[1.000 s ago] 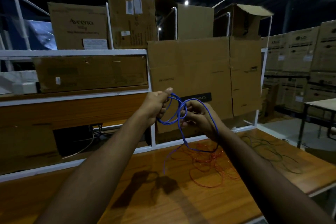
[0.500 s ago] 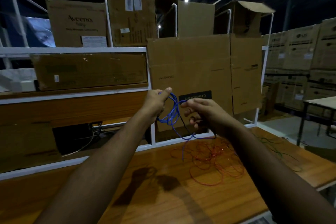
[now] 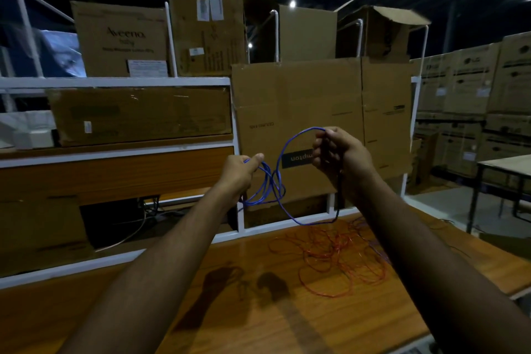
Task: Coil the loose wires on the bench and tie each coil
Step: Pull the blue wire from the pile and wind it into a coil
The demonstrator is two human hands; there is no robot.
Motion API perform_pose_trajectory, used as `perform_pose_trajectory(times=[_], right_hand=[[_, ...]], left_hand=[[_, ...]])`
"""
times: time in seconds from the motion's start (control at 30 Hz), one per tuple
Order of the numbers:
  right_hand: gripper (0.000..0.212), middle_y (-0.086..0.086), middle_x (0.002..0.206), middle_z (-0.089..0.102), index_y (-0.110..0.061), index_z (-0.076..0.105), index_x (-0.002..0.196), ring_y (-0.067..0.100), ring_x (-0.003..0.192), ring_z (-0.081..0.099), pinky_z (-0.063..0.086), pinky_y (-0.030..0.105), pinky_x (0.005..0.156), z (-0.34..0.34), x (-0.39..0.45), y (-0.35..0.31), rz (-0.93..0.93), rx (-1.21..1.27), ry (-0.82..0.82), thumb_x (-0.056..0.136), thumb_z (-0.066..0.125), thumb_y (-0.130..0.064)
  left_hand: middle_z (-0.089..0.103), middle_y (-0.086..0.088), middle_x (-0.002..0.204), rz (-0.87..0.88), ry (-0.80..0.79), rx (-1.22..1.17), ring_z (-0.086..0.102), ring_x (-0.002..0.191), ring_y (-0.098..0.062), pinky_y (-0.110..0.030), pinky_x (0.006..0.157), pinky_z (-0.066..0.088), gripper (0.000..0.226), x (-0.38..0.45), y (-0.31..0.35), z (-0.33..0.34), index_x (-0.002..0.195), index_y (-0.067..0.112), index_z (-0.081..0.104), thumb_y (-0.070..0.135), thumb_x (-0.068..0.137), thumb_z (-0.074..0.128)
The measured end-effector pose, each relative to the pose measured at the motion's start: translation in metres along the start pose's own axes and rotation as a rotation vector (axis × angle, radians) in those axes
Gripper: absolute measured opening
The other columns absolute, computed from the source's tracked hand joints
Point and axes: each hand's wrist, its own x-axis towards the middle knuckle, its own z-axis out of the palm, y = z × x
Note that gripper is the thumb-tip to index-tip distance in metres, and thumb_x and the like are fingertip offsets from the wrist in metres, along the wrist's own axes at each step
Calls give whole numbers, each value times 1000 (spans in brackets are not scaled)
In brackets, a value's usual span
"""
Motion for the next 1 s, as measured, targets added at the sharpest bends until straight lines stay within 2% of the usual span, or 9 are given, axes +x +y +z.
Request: perform_pose_trajectory(times=[0.17,0.3,0.4,0.5,0.6,0.7,0.8,0.9,1.0], right_hand=[[19,0,64,50,-15,50,83,12,50,40,34,24,47,-12,7,0,141,25,-21,99,43,-22],[28,0,61,45,-15,47,75,12,48,35,33,23,43,-13,12,13,81,487,61,101,40,-22],[30,1,71,54,-14,48,76,14,52,44,39,24,52,-20,13,7,-30,663,123,103,37,-23],[29,5,92,72,-15,52,81,16,63,61,44,26,65,-31,11,-2,-89,650,190,103,35,-22],[29,2,110,75,-20,50,80,18,85,70,47,30,76,-38,9,1,-71,520,241,103,33,-25],[31,-2,113,74,-21,55,86,19,94,68,45,32,82,-51,8,9,-42,447,348,104,31,-28],[38,0,119,71,-13,60,122,16,80,63,46,26,66,-76,9,16,-33,535,539,105,29,-27],[34,6,115,70,-9,56,115,15,61,50,41,19,48,-102,11,28,-20,527,765,107,29,-27],[30,11,94,64,-4,54,119,15,57,46,39,22,44,-116,11,41,62,369,945,106,31,-19]], left_hand=[[29,1,56,-23,8,-14,26,45,-15,-27,48,24,42,4,-1,-4,66,21,41,41,100,54],[32,4,50,16,-66,29,28,41,-11,-25,45,25,42,-1,2,2,66,20,45,43,100,53],[32,4,48,95,-53,219,30,41,-13,-28,51,28,43,-2,-10,4,71,10,58,42,99,54],[38,2,51,66,-12,292,36,48,-17,-35,60,34,46,3,-29,-2,79,3,67,43,98,55],[43,-1,52,16,18,290,40,49,-20,-34,59,34,44,7,-41,-8,75,6,65,43,98,56],[46,-6,59,-13,78,311,42,55,-23,-35,60,33,44,11,-47,-11,68,11,58,43,97,58],[48,-8,66,-35,149,330,46,61,-24,-34,62,35,39,14,-49,-20,72,14,58,43,98,56],[55,-9,73,-79,238,294,51,63,-24,-35,64,43,39,19,-53,-29,80,11,62,43,99,52],[56,-6,73,-135,328,217,52,62,-22,-37,65,49,35,21,-54,-31,81,14,60,43,100,51]])
